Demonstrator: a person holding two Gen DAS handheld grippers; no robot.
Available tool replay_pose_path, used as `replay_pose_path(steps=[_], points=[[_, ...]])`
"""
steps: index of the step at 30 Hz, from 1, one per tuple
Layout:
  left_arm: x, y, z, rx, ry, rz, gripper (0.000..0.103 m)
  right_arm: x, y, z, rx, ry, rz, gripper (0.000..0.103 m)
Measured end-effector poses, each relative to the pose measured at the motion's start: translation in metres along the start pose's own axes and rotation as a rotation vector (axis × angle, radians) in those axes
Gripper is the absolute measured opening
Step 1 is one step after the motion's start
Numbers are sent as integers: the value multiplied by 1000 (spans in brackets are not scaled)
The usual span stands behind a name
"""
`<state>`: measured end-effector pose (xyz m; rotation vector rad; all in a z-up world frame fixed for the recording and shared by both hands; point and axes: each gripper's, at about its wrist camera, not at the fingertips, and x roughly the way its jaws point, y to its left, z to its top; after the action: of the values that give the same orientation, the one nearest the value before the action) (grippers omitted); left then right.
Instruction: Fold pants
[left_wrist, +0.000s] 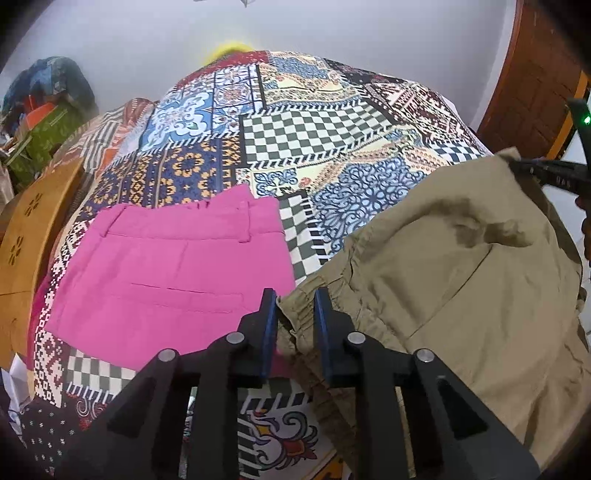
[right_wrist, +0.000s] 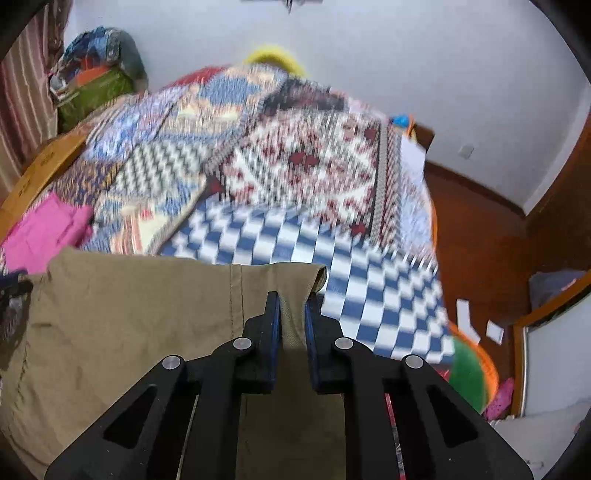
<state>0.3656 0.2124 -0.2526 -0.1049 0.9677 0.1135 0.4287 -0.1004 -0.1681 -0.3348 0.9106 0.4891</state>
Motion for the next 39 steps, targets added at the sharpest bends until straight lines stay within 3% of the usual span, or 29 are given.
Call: replay_pose_path(steps=[7, 17, 27, 39], points=[[-17, 11, 12, -22, -49, 9, 17, -30, 4, 36, 40, -117, 4, 11], [-58, 13, 23, -17, -123, 3, 13, -74, 9, 46, 51, -206, 31, 11], [-125, -7, 23, 22, -209, -34, 12, -143, 5, 19, 80, -279, 57, 11], [-203, -38, -19, 84, -253, -68, 11, -207, 14, -38, 127, -311, 115, 11]])
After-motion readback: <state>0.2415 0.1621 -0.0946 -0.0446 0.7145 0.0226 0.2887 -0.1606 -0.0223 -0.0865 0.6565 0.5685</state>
